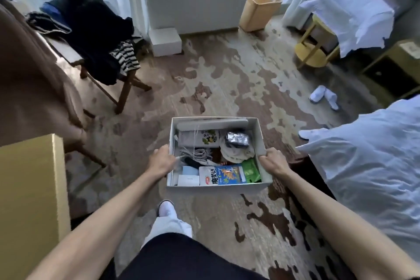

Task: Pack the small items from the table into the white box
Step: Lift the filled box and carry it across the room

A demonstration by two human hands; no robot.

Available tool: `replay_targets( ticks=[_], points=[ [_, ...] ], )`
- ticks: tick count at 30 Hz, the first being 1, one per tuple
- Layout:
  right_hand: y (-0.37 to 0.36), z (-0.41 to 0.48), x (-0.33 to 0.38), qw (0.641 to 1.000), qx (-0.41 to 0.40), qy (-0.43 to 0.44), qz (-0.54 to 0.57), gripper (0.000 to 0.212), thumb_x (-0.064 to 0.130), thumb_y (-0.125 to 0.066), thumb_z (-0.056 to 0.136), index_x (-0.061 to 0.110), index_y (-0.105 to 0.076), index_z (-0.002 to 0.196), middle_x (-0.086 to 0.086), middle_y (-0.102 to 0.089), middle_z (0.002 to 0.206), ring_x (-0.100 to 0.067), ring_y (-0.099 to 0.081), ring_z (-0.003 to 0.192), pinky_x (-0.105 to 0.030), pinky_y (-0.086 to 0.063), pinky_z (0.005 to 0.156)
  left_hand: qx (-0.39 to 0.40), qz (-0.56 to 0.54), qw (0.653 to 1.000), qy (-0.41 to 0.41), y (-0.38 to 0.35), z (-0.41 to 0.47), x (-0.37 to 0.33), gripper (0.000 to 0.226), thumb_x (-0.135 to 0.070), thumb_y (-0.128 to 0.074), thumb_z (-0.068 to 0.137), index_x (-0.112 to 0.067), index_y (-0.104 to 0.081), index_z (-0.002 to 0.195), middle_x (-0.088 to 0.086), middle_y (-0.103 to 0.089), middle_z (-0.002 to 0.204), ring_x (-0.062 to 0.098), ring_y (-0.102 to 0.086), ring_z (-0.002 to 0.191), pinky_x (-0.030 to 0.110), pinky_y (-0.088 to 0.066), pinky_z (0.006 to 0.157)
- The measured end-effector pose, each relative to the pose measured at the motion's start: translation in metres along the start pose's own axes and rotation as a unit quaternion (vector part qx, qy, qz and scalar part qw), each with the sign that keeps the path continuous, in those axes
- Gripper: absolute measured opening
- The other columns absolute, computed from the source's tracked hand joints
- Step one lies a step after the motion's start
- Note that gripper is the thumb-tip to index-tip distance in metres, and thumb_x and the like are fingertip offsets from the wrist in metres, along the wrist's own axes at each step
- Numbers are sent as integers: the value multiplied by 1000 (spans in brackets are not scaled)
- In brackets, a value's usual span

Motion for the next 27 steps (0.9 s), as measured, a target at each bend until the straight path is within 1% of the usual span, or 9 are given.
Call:
replay_targets(
  ticks=[4, 8, 11, 13, 17, 19, 21, 23, 27],
  points=[
    [21, 69, 8, 999, -14, -41, 21, 29, 16, -52, 80, -4, -68, 93, -28, -69, 103, -42, -64, 98, -38, -48, 78, 28, 22, 999, -29, 21, 88, -58, 32, -18, -51, 86, -8, -57, 116, 21, -61, 122, 41, -53, 113, 41, -43, 89],
    [46, 147, 18, 998, -26, -55, 33, 25, 15, -53, 80, -5, -66, 88, -30, -68, 100, -44, -64, 96, -39, -48, 77, 49, 31, 997, -46, 37, 174, -116, 28, -21, -51, 85, -9, -60, 109, 19, -64, 116, 41, -55, 109, 42, -45, 88],
    [63, 228, 37, 998, -24, -38, 33, 14, 13, -53, 79, 2, -62, 77, -30, -68, 99, -44, -64, 93, -39, -48, 75, 41, 36, 997, -49, 45, 240, -154, 26, -20, -53, 84, -9, -62, 106, 19, -66, 114, 41, -57, 106, 43, -46, 87],
    [75, 288, 58, 999, -10, -17, 31, 14, 13, -53, 79, 2, -62, 76, -30, -68, 99, -44, -64, 93, -39, -48, 75, 29, 37, 998, -32, 55, 284, -172, 25, -17, -52, 84, -9, -61, 106, 20, -65, 114, 41, -57, 106, 43, -46, 87],
    [109, 399, 117, 999, 32, 33, 12, 25, 15, -51, 80, -1, -67, 90, -29, -67, 105, -43, -63, 98, -40, -49, 80, 1, 30, 999, 28, 89, 364, -195, 28, -12, -47, 83, -9, -60, 108, 20, -64, 116, 43, -56, 106, 42, -45, 85],
    [133, 448, 152, 998, 36, 57, -1, 21, 15, -52, 80, -1, -65, 83, -30, -67, 101, -44, -64, 95, -39, -50, 77, -15, 15, 998, 51, 109, 403, -207, 29, -12, -45, 84, -11, -59, 110, 19, -64, 115, 42, -56, 105, 41, -44, 84],
    [154, 491, 191, 997, 39, 70, -5, 17, 14, -52, 80, 4, -57, 68, -28, -67, 92, -43, -64, 89, -38, -48, 71, -26, -2, 997, 76, 130, 435, -213, 32, -12, -44, 84, -13, -56, 113, 19, -64, 116, 41, -56, 106, 41, -43, 84],
    [168, 534, 231, 996, 48, 76, -18, 24, 12, -52, 79, 8, -46, 56, -25, -65, 82, -41, -65, 84, -34, -43, 65, -32, -30, 993, 107, 148, 469, -212, 34, -12, -43, 84, -13, -55, 116, 18, -62, 118, 41, -55, 108, 41, -42, 85],
    [184, 614, 317, 993, 58, 94, -40, 22, 12, -52, 78, 11, -45, 57, -24, -65, 85, -40, -64, 83, -33, -42, 65, -49, -65, 988, 130, 186, 559, -205, 35, -11, -44, 85, -12, -54, 119, 20, -60, 122, 41, -53, 112, 41, -42, 88]
  ],
)
Point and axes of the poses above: each hand's wrist, its own z-axis towards the middle knuckle, its own y-axis out of the back of the hand, x = y × z, the point moved 10 cm from there along z, towards the middle knuckle
